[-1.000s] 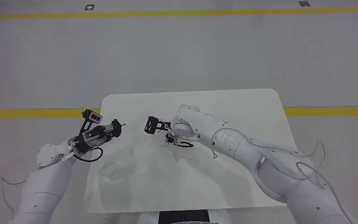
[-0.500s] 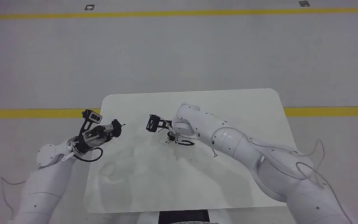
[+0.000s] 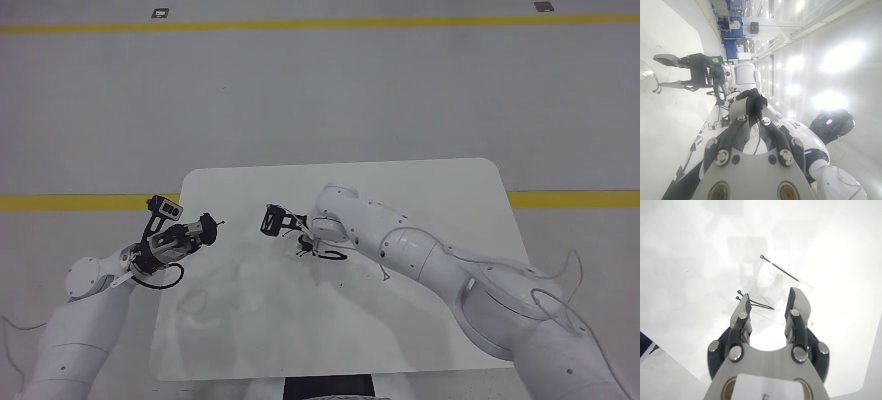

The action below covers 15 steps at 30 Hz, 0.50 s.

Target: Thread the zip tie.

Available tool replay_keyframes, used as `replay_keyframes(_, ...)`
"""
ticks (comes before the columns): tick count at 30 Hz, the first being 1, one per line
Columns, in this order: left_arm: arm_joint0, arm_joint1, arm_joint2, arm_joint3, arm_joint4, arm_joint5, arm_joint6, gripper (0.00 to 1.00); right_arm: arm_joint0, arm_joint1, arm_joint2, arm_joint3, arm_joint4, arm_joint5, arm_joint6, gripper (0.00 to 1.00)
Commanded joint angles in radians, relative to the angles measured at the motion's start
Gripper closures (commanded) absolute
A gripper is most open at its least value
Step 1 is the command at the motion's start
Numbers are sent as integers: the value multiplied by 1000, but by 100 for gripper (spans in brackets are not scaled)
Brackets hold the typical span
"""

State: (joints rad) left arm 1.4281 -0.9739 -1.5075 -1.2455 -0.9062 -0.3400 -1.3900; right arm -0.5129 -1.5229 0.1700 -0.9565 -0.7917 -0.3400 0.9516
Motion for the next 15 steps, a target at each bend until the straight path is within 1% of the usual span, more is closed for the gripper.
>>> replay_keyframes(1, 0, 0, 0, 0, 0, 0, 0, 100, 0, 4, 0, -4, 3, 0, 5, 57)
replay_keyframes(8, 0, 0, 0, 0, 0, 0, 0, 100, 0, 14, 0, -18, 7, 0, 12, 56)
replay_keyframes(15, 0, 0, 0, 0, 0, 0, 0, 100, -6, 13, 0, -16, 0, 0, 21, 56)
